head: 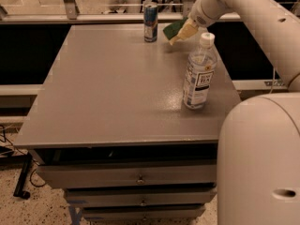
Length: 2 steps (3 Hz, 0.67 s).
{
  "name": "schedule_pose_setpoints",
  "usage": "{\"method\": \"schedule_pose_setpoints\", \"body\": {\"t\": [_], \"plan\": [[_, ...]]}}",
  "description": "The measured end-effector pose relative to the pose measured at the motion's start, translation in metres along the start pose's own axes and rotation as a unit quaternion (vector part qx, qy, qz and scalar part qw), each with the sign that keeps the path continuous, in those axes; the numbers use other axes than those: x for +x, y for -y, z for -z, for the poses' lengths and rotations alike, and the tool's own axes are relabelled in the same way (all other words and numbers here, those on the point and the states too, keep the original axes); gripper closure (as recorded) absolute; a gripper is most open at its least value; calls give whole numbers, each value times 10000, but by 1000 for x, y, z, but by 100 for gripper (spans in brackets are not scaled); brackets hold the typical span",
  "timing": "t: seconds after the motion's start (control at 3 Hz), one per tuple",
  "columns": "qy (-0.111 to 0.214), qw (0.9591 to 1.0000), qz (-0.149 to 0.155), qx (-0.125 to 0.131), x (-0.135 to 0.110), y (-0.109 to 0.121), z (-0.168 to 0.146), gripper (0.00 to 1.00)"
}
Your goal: Move sponge near redbull can
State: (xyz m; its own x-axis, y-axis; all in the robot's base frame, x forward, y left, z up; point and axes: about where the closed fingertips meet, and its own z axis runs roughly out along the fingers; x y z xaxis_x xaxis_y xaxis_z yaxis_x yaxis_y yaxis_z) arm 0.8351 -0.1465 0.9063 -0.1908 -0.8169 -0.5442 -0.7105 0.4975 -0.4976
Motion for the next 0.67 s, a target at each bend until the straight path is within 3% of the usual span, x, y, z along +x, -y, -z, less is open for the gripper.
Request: {"method": "schedule_pose_setpoints", "body": {"t": [0.67], "plan": [[401,9983,-385,-176,-2,-6,-24,13]]}}
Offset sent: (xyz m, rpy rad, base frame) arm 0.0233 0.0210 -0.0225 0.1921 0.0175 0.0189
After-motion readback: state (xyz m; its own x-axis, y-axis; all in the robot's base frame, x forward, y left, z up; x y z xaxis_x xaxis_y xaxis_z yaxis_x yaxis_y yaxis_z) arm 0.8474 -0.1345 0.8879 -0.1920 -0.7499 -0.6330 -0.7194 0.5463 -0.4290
